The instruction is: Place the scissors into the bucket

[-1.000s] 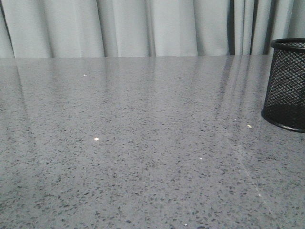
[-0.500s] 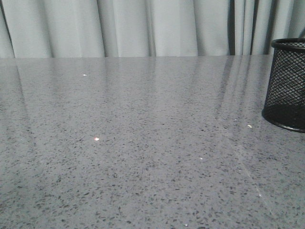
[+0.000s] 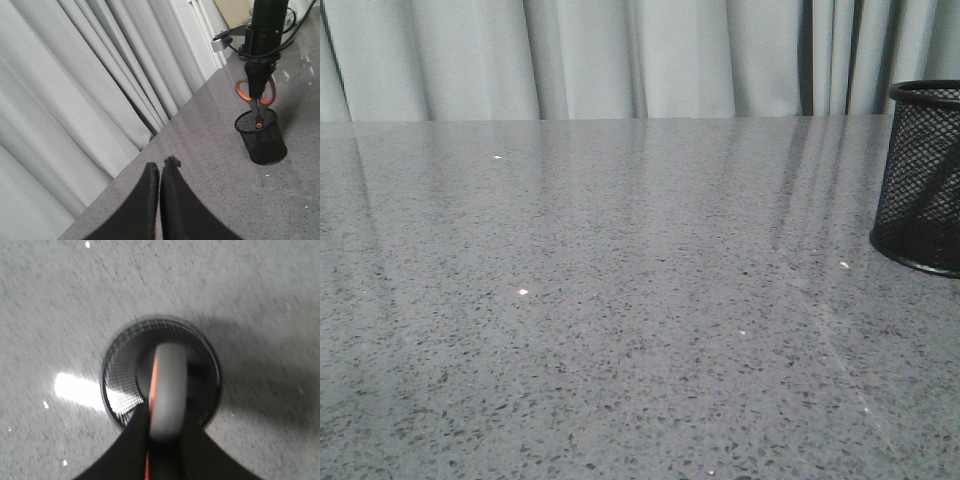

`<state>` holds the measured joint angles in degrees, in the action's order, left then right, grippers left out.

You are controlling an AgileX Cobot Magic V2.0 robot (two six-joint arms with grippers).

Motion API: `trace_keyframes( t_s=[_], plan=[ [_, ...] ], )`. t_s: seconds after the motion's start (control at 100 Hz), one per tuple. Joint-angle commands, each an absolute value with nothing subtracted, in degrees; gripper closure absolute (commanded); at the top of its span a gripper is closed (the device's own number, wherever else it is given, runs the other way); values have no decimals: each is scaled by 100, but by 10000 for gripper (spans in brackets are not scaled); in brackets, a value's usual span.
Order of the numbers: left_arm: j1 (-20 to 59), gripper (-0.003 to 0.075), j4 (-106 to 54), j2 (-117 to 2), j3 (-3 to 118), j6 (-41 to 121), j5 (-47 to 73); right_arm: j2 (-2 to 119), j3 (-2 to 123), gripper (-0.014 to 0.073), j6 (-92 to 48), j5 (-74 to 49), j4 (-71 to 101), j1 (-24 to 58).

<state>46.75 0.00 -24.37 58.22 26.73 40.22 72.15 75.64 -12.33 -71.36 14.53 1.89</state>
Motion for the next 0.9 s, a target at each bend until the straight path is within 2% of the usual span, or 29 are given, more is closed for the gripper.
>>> trace_keyframes(
  t_s=[0.0, 0.07, 0.14, 0.31, 0.41, 0.71, 0.89],
  plan=[
    [4700, 740, -61, -2512, 5956, 2605, 3524, 7284, 7683, 659, -1299, -7415, 1462, 185],
    [4700, 740, -76, -2512, 5956, 2605, 3524, 7334, 7683, 643, -1299, -7365, 1462, 185],
    [4700, 740, -91, -2512, 5956, 2605, 3524, 7334, 7683, 585, -1299, -7250, 1462, 185],
    [4700, 740, -153, -2512, 5956, 2605, 3524, 7334, 7693, 303, -1299, -7160, 1462, 185],
    [4700, 740, -153, -2512, 5946, 2605, 3524, 7334, 7693, 197, -1299, -7117, 1462, 185],
    [4700, 740, -169, -2512, 5948, 2605, 3524, 7334, 7795, 184, -1299, -6681, 1436, 185],
    [4700, 740, -84, -2512, 5943, 2596, 3502, 7334, 8477, 185, -1426, -6422, 1307, 185]
  ],
)
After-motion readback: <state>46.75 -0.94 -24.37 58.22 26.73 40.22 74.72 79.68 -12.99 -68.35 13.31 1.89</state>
